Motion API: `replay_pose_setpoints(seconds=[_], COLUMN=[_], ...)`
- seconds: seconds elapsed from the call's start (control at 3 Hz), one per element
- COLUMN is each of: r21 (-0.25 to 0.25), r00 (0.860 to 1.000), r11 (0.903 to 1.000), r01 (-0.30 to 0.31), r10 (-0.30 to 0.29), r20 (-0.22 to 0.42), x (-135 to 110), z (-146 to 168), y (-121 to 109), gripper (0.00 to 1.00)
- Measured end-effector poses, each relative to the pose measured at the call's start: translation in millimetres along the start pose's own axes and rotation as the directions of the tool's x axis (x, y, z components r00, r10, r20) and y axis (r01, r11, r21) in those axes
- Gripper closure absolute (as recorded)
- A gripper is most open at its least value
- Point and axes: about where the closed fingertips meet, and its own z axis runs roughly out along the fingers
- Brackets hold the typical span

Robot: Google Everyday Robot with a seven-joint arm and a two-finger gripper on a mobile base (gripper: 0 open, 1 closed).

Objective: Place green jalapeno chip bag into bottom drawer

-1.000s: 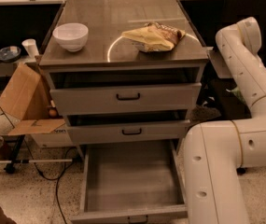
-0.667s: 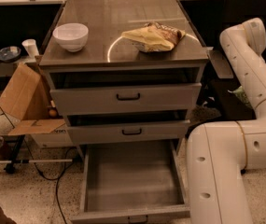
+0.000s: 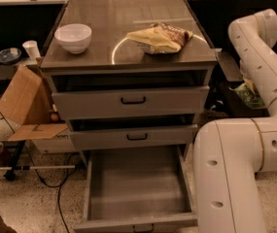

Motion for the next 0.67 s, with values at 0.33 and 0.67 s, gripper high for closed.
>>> replay_pose_setpoints(seconds=[0.33, 0.67], r21=[-0.012, 0.008], r00=[1.000, 0.999], r11=[0.9999, 0.9999], r01=[-0.005, -0.015], r10=[0.005, 0.015], r20=[0.006, -0.047], x=[-3.8, 8.9], z=[-23.8, -23.4], y=[18.4, 33.9], gripper=[1.00, 1.00])
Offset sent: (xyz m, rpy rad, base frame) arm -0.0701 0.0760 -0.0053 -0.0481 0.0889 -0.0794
